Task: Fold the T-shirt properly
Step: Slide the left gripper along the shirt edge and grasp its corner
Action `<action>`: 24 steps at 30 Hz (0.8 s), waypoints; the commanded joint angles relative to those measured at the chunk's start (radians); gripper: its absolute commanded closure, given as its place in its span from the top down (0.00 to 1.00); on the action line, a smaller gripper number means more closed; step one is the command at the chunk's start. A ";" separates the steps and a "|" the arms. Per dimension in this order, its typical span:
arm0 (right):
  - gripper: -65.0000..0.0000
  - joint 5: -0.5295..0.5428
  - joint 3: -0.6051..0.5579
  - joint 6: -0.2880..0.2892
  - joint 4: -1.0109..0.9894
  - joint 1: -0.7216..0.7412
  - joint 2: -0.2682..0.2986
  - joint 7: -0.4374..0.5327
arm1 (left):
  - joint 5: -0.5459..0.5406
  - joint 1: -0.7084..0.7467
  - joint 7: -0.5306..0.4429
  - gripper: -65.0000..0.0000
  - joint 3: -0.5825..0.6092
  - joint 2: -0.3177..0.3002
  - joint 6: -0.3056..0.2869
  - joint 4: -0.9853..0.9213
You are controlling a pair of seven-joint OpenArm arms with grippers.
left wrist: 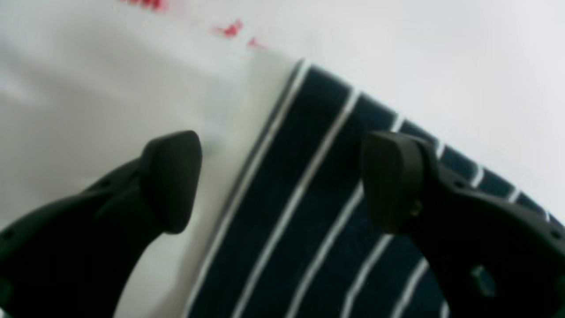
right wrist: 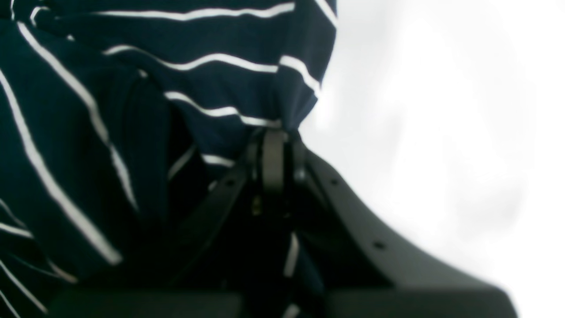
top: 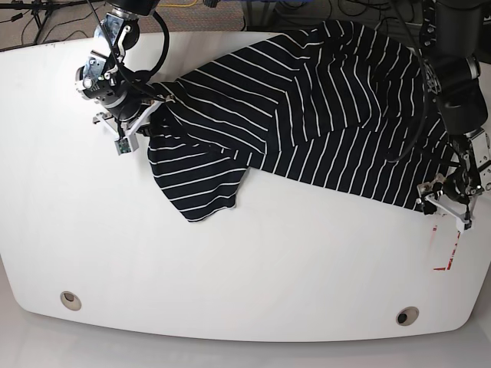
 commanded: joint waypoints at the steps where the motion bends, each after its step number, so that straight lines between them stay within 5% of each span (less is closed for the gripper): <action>1: 0.00 0.014 0.003 0.002 0.021 0.007 0.007 0.014 | 0.008 -0.029 -0.023 0.82 0.000 -0.015 -0.002 -0.010; 21: 0.00 0.016 0.002 0.002 0.021 0.013 0.004 0.014 | 0.000 -0.050 -0.069 0.81 0.123 0.036 -0.004 -0.118; 24: 0.00 0.016 0.000 0.002 0.021 0.013 0.004 0.014 | 0.001 -0.050 -0.068 0.72 0.123 0.037 -0.004 -0.118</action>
